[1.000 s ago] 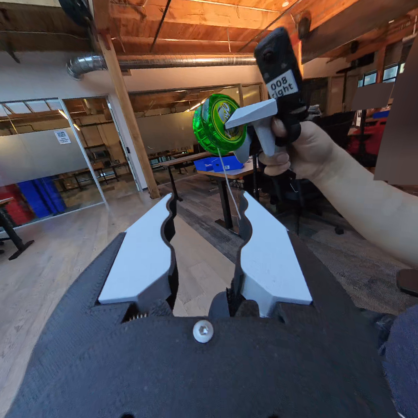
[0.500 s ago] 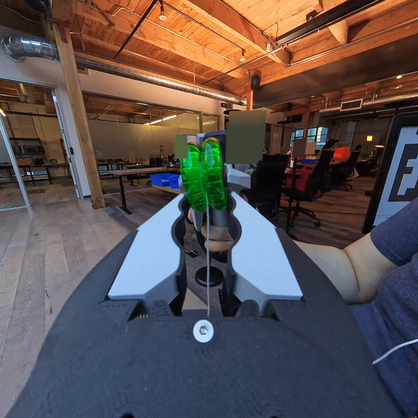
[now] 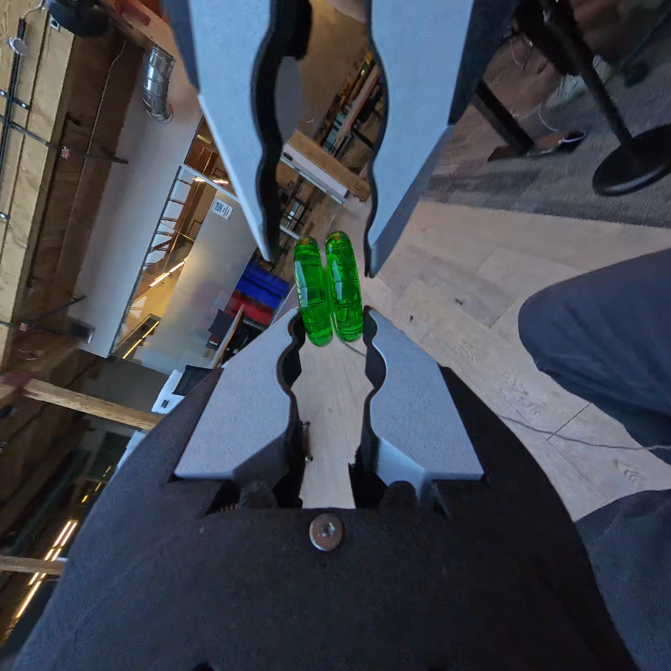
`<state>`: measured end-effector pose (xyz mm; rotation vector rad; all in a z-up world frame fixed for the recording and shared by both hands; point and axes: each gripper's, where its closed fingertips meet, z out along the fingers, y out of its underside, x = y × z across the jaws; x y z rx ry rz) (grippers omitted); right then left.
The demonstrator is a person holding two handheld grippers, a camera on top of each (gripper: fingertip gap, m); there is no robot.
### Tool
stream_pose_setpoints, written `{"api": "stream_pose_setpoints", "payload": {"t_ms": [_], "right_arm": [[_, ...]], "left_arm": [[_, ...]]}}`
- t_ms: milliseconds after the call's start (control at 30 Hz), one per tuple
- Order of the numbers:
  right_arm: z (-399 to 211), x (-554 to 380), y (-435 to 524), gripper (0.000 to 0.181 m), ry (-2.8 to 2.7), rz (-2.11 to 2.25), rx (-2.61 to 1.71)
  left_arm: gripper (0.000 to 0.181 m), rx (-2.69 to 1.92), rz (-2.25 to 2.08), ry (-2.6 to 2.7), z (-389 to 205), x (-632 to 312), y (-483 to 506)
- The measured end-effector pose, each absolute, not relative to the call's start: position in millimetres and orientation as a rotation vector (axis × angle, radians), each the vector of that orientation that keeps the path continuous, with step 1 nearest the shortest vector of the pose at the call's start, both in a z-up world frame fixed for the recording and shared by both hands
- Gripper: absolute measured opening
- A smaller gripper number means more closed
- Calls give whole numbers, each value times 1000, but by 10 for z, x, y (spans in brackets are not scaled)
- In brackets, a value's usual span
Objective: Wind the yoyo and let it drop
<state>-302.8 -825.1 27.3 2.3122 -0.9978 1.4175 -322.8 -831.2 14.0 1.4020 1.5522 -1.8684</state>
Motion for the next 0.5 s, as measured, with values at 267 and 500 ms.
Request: {"api": "stream_pose_setpoints", "payload": {"t_ms": [267,500], "right_arm": [[120,-3065,-8298,28,-918,1240,2264],[850,-3114,-7830,27,-1698,2348,2679]], "left_arm": [[29,1429,-1898,1541,171,-3341,-8210],[49,1490,-2714,1665,714,-3340,-7802]]}}
